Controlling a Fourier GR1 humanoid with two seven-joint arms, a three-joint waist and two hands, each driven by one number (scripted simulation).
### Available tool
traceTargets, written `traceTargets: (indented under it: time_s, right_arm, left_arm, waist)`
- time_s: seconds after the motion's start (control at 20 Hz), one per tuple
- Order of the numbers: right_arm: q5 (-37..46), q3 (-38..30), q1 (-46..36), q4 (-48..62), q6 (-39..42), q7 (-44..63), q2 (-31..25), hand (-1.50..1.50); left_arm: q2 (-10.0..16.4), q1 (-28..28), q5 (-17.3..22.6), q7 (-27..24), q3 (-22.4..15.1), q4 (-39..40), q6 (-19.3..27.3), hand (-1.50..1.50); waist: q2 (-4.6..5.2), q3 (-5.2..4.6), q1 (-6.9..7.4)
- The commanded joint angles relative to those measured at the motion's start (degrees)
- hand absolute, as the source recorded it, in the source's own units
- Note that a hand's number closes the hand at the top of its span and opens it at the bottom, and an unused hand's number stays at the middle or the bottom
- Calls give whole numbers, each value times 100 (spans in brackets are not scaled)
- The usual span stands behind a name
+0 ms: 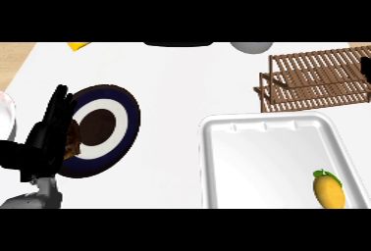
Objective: Pick the bell pepper from the tray and place it in the tiered shelf
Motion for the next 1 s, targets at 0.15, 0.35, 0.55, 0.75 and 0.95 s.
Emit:
traceTargets:
  time_s: [0.15,0.35,0.55,0.75,0.95]
  right_arm:
    - [437,150,-909,1836,-539,-704,144,150]
    - [-10,-239,-1250,2558,-701,-839,407,-150]
    - [-31,-118,-1483,3049,-298,-1080,230,-150]
    - [-137,-215,-1584,3417,-396,-1507,263,-150]
    - [-443,-408,-1800,3375,-164,-1688,130,-150]
  left_arm:
    - [-30,75,-54,70,21,-176,-27,0]
    - [-202,-104,-270,-85,-157,152,109,0]
    - [-43,85,-10,150,61,-315,-101,0]
    - [-84,-324,-42,-40,221,375,-60,0]
    - [-119,-180,-157,502,19,-350,21,0]
  waist:
    - [7,0,34]
    - [33,3,75]
    - [10,1,45]
    - [10,0,-2]
    - [-2,2,1]
